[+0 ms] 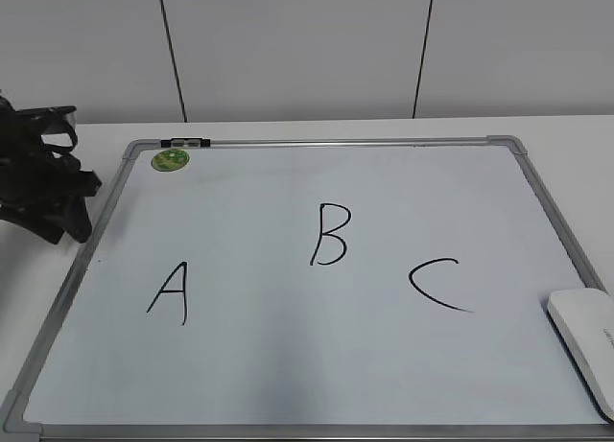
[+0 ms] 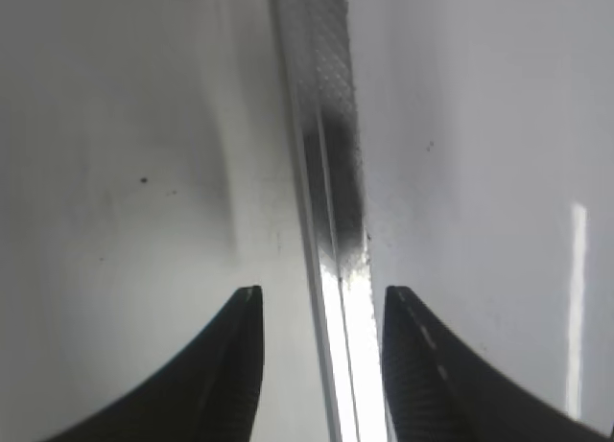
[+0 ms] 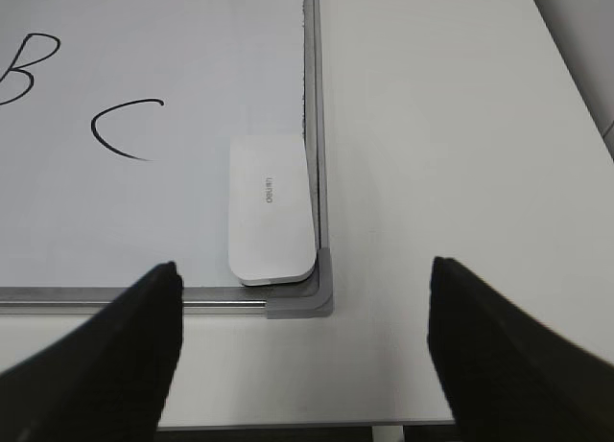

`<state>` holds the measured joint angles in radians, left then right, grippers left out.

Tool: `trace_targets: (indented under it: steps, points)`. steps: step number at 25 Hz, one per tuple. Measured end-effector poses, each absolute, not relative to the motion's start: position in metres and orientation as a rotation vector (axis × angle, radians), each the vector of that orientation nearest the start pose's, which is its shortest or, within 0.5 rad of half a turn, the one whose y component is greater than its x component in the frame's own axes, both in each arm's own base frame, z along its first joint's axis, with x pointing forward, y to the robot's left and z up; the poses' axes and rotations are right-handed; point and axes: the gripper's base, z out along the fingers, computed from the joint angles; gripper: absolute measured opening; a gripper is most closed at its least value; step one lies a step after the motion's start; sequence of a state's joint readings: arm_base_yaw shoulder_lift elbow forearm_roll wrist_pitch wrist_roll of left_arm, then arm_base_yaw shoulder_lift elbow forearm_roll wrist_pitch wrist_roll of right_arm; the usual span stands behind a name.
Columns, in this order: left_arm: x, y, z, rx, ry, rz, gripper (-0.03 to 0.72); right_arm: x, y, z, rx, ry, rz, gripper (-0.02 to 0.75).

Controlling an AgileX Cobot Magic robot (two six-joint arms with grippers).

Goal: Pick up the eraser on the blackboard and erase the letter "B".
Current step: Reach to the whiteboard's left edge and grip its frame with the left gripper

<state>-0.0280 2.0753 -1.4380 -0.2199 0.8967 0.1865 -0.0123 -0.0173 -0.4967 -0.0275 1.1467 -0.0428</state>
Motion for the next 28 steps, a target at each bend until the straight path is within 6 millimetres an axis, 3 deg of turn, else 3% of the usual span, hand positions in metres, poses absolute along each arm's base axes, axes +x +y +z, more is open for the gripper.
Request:
trace_targets:
  steps: [13, 23, 28]
  points:
    - [0.416, -0.027, 0.124, 0.114, 3.036, -0.273, 0.284, -0.011, -0.002, 0.269, -0.029, 2.116, -0.066, 0.591]
    - [0.417, -0.028, 0.125, 0.087, 3.033, -0.305, 0.050, -0.011, -0.002, 0.269, -0.029, 2.116, -0.066, 0.591]
    - [0.417, -0.029, 0.124, 0.068, 3.038, -0.312, 0.036, -0.011, -0.002, 0.269, -0.029, 2.116, -0.066, 0.591]
